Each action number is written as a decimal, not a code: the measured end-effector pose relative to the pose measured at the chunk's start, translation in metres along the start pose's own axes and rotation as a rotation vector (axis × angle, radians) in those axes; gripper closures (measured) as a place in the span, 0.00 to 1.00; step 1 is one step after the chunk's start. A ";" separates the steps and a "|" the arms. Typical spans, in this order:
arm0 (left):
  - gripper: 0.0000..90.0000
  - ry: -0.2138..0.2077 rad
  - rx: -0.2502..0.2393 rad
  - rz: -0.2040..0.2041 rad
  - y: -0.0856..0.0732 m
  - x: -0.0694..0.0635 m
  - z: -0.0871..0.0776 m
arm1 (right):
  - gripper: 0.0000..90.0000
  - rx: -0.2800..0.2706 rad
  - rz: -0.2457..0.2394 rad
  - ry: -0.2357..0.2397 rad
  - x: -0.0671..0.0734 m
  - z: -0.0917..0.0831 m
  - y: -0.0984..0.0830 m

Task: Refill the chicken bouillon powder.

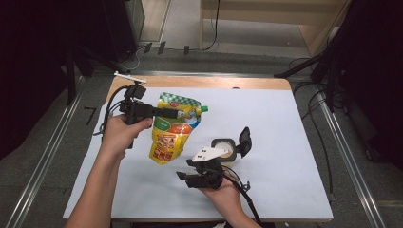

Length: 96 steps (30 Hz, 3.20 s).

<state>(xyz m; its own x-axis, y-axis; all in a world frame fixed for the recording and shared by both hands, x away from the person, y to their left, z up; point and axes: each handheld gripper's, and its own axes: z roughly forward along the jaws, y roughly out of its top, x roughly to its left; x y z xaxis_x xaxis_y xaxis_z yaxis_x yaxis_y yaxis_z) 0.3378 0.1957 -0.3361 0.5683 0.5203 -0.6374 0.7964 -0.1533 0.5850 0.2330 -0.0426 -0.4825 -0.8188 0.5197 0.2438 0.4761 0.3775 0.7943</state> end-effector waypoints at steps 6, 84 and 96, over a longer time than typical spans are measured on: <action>1.00 0.040 -0.039 -0.038 0.001 0.021 -0.005 | 0.51 -0.012 0.003 0.023 0.003 -0.003 0.001; 0.61 0.139 -0.055 0.023 -0.072 0.041 -0.029 | 0.55 -0.036 -0.014 0.026 -0.011 -0.028 0.012; 0.53 0.179 -0.052 0.026 -0.084 0.039 -0.050 | 0.63 -0.014 -0.005 0.039 -0.022 -0.049 0.025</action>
<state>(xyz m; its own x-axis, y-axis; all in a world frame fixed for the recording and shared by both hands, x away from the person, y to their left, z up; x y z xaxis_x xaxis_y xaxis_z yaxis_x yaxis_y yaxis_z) 0.2827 0.2713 -0.3854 0.5393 0.6585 -0.5249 0.7672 -0.1273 0.6286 0.2469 -0.0822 -0.4405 -0.8334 0.4873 0.2607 0.4672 0.3692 0.8034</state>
